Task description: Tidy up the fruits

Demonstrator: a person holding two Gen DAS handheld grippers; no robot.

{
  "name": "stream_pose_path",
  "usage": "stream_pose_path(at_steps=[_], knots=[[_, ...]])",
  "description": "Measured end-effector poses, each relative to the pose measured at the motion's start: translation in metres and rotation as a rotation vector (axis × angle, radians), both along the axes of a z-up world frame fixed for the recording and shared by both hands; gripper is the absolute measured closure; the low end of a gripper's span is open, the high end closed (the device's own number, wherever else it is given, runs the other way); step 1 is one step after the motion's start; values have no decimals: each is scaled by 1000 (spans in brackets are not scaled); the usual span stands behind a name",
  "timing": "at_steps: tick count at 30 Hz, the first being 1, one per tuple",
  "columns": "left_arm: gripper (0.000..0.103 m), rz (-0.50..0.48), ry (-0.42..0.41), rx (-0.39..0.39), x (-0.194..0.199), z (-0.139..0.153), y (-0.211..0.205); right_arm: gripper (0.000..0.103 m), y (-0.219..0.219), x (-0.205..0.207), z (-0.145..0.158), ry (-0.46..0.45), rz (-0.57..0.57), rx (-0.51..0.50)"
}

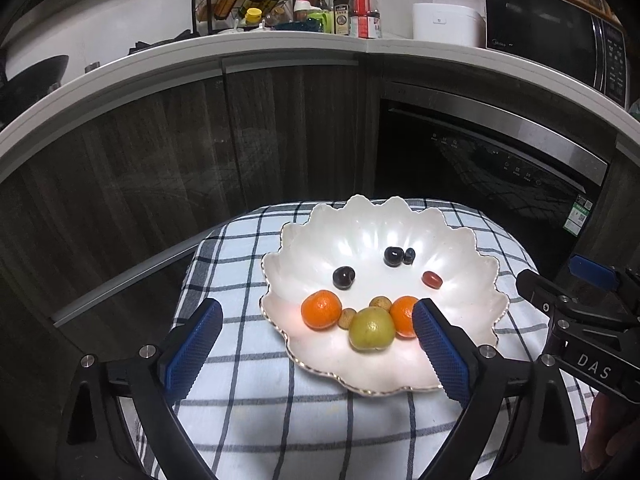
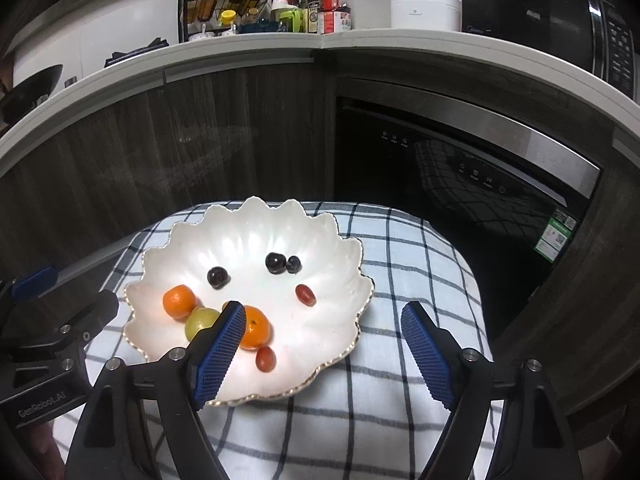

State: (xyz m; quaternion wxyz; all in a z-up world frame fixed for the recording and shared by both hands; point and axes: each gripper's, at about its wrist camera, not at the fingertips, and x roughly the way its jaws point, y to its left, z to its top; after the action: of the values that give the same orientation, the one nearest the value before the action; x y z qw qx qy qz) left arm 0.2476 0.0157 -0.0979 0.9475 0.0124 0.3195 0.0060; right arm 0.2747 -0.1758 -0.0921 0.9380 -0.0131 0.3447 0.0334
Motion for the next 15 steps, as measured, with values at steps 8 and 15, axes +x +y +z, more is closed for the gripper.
stream_pose_path(at_steps=[8, 15], knots=[[2, 14, -3, -9, -25, 8, 0, 22, -6, -28, 10, -11, -25, 27], [2, -1, 10, -15, -49, 8, -3, 22, -12, -54, 12, -3, -43, 39]])
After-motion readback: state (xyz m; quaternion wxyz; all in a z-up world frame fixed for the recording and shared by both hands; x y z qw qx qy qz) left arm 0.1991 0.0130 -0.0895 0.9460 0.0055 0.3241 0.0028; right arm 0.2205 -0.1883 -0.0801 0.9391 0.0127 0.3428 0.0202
